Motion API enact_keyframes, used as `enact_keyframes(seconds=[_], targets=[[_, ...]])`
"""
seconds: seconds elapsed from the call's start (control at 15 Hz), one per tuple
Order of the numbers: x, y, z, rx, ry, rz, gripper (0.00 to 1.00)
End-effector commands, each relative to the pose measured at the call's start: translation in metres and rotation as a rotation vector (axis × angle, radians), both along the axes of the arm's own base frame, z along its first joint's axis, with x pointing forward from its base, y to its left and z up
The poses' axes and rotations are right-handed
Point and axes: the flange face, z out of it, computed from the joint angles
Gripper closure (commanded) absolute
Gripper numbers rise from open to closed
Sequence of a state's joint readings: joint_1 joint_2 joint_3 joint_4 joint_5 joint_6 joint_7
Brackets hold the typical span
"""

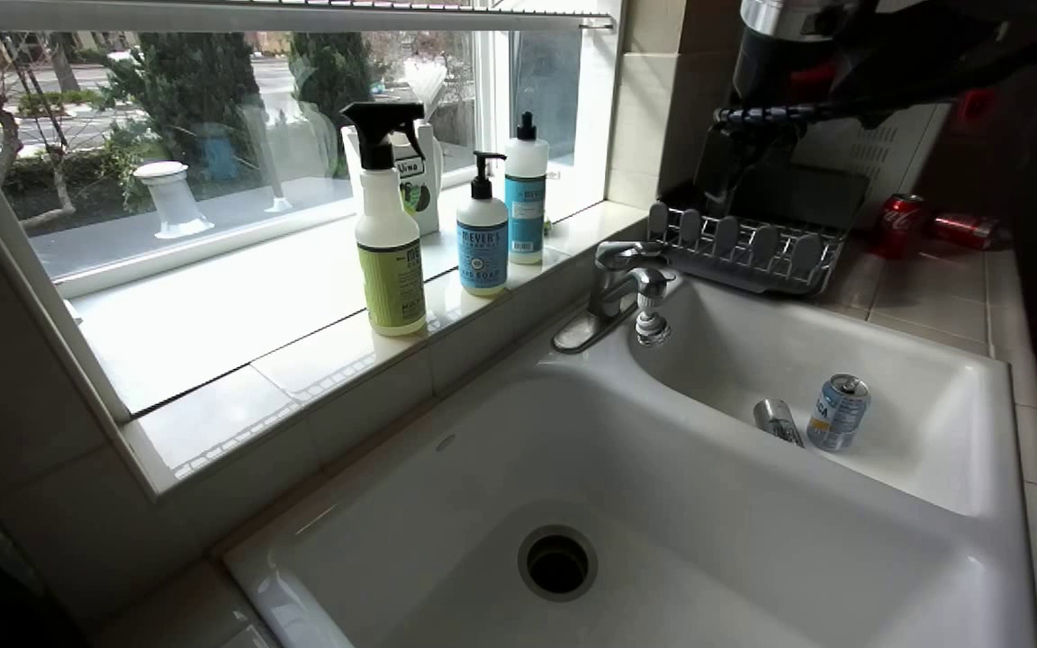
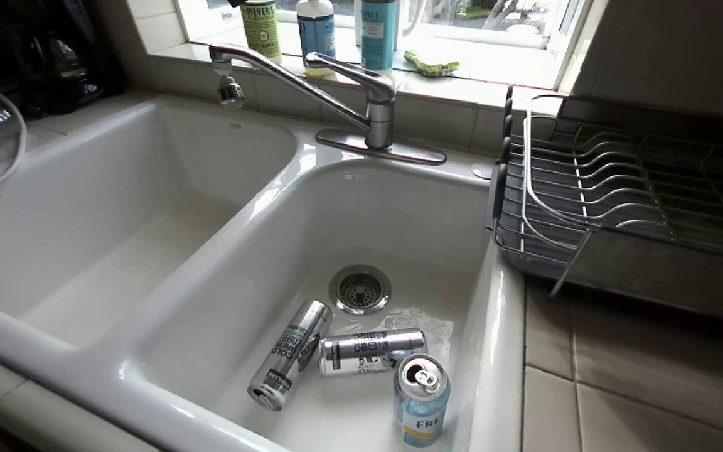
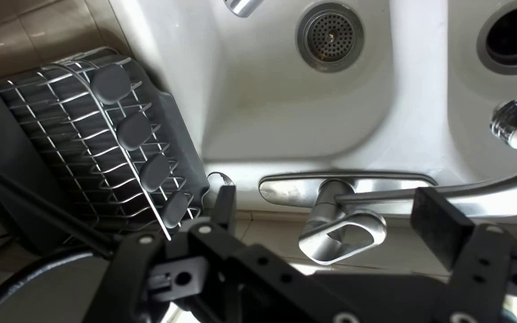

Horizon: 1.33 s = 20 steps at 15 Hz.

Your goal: Push the faucet to the left then push the faucet handle upwards.

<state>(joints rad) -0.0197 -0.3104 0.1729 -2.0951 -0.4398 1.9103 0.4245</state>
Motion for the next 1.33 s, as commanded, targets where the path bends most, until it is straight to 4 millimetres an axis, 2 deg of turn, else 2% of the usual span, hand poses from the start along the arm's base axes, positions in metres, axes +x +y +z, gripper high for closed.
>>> enact_keyframes(seconds=[0.0,0.6,1.27], targets=[[0.019,-0.001,-0.023,-0.074,0.097,0.159,0.00],[0.059,-0.002,-0.058,-0.220,0.149,0.514,0.00],[0.075,-0.008,-0.081,-0.248,0.184,0.680,0.00]])
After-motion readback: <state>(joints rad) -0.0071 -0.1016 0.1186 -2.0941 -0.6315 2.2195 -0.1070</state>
